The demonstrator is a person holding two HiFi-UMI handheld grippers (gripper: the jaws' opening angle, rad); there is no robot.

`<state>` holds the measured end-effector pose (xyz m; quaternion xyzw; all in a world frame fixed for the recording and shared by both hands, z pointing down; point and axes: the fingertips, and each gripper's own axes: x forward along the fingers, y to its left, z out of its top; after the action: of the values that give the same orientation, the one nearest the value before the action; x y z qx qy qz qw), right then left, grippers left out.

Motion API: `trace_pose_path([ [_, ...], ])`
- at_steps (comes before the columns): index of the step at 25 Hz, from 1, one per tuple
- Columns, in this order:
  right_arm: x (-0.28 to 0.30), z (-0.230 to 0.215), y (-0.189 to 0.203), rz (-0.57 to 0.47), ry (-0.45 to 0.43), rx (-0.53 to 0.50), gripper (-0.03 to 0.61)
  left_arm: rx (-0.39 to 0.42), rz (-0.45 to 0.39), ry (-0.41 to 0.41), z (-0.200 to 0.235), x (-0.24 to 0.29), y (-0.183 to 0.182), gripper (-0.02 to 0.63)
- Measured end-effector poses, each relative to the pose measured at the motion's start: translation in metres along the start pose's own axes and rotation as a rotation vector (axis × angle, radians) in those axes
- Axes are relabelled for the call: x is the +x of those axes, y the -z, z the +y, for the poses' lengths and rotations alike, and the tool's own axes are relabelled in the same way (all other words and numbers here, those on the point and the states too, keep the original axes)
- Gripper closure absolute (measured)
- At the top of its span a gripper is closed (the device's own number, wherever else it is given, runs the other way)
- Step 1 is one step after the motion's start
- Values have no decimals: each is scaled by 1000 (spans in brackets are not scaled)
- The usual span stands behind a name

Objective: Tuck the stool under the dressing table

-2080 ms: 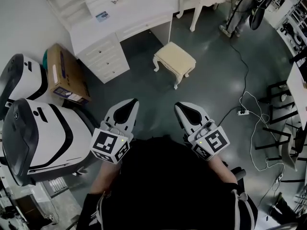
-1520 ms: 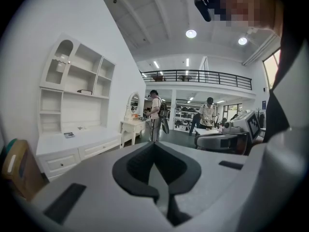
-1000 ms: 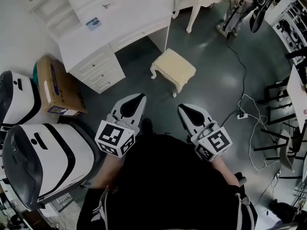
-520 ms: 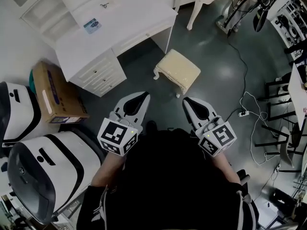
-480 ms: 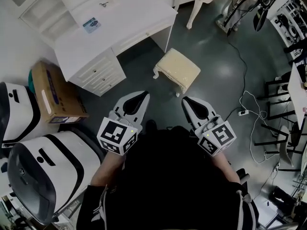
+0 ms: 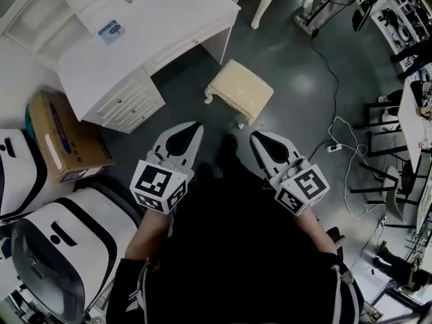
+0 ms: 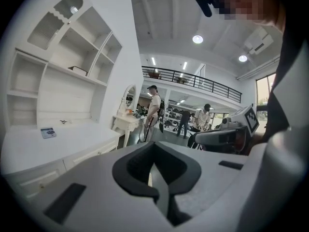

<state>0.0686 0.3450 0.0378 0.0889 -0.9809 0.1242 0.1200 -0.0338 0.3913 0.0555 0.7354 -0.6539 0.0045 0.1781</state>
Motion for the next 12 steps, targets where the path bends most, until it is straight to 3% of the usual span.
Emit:
trace_pose_path([
  [12, 22, -107, -25, -21, 27, 46, 558, 26, 43, 22, 14, 106, -31, 607],
])
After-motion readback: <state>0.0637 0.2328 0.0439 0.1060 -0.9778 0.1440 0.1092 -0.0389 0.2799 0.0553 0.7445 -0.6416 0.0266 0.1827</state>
